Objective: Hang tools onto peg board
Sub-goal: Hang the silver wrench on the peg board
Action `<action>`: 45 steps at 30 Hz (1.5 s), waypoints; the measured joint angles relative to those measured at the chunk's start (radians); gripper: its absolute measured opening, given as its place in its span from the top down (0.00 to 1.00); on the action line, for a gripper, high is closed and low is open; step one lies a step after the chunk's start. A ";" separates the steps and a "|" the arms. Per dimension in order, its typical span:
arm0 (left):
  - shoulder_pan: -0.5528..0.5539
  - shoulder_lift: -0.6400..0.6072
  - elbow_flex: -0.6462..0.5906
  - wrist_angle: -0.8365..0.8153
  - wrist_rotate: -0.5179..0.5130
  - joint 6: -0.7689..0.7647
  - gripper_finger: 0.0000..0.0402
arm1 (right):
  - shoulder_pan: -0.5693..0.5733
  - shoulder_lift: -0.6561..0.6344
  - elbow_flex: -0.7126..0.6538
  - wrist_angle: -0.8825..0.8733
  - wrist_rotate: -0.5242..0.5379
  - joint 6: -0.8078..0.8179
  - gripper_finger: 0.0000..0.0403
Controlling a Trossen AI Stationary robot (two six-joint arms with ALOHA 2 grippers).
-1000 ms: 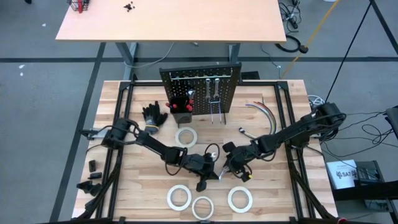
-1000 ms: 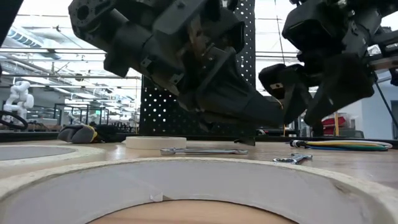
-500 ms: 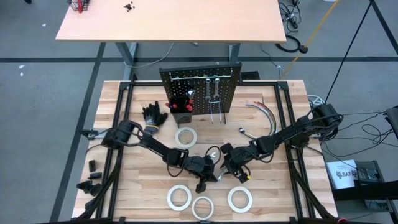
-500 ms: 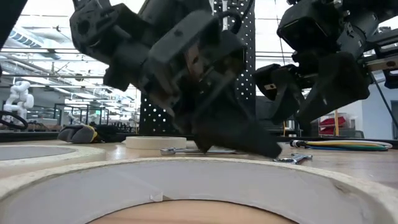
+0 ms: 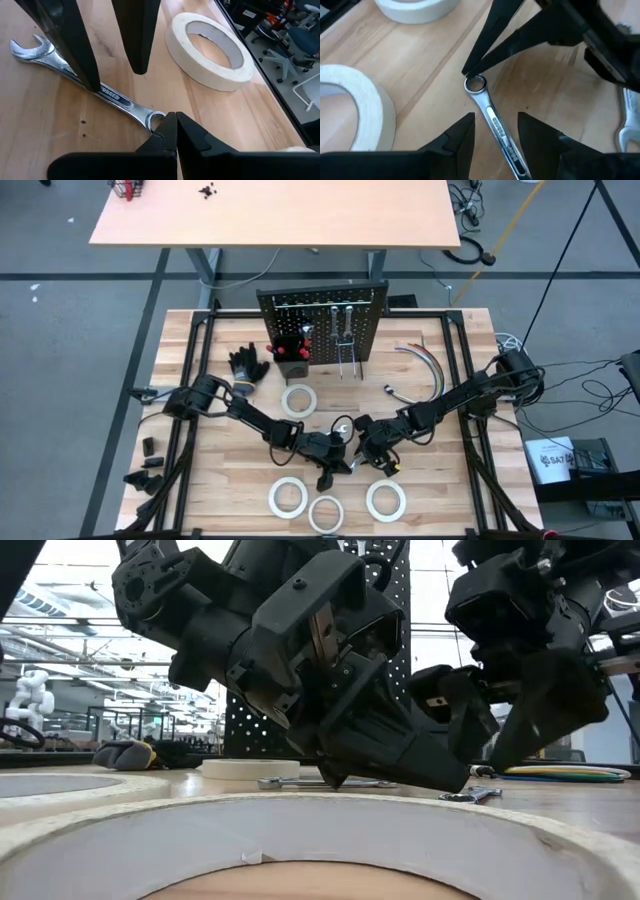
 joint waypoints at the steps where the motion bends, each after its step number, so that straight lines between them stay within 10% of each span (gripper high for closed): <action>1: 0.001 0.000 0.000 0.001 -0.002 0.003 1.00 | 0.000 -0.002 0.000 0.003 0.000 0.000 0.65; 45: -0.005 0.005 0.002 -0.103 -0.027 -0.051 1.00 | -0.003 0.020 0.000 -0.038 0.027 -0.109 0.65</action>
